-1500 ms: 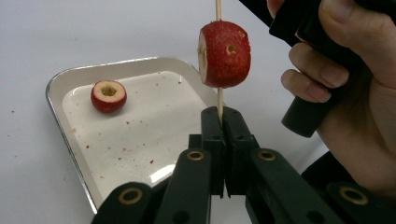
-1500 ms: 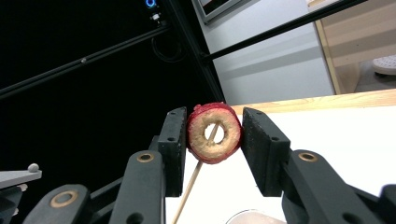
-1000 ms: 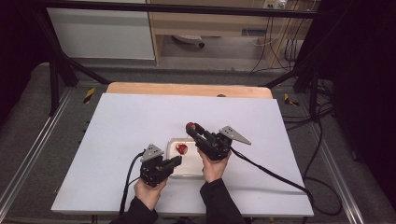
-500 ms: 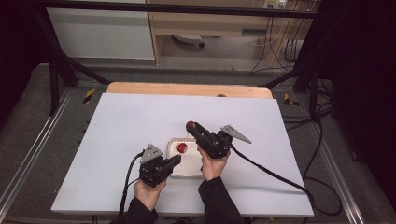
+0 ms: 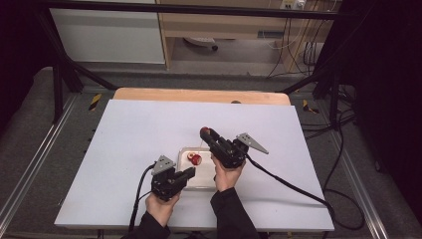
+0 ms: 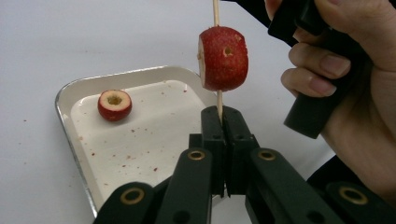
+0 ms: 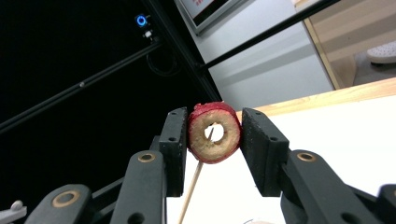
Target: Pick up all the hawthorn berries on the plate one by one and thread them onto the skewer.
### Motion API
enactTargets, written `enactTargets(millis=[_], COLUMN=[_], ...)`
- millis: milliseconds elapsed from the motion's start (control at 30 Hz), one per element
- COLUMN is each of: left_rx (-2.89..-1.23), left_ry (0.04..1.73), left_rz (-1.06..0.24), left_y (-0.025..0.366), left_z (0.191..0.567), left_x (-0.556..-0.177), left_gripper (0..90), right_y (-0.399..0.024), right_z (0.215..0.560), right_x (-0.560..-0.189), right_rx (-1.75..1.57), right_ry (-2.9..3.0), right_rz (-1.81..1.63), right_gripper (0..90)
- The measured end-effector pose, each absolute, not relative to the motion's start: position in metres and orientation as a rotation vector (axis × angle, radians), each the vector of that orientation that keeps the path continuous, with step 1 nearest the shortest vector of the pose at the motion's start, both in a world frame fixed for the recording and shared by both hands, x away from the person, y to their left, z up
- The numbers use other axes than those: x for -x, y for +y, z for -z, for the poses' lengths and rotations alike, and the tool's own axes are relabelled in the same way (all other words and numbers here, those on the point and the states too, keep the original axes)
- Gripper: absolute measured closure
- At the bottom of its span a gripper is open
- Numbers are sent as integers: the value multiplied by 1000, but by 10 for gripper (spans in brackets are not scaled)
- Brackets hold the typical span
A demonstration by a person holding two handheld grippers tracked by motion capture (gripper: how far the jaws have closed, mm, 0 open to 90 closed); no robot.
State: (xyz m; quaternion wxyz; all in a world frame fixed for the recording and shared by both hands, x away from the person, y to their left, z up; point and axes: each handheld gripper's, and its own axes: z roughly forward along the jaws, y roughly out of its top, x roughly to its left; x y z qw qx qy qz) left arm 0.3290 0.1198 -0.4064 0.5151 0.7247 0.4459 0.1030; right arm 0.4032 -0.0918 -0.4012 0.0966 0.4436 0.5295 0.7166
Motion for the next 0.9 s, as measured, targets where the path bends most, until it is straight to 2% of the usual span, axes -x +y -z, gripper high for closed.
enactTargets(millis=[333,700,900], left_rx=[-1707,-1685,-1729], left_ry=[1085,1105,1087], left_rz=[-245,-250,-252], left_y=[118,120,122], left_z=[406,402,403], left_x=[-328,-338,-344], left_gripper=[889,889,887], right_y=[-93,-85,-83], right_z=[399,412,417], right_x=[-399,-390,-386], right_rx=[-1311,-1322,-1305], right_ry=[1591,1702,1734], right_rz=[-2138,-2112,-2086], right_gripper=[629,631,622])
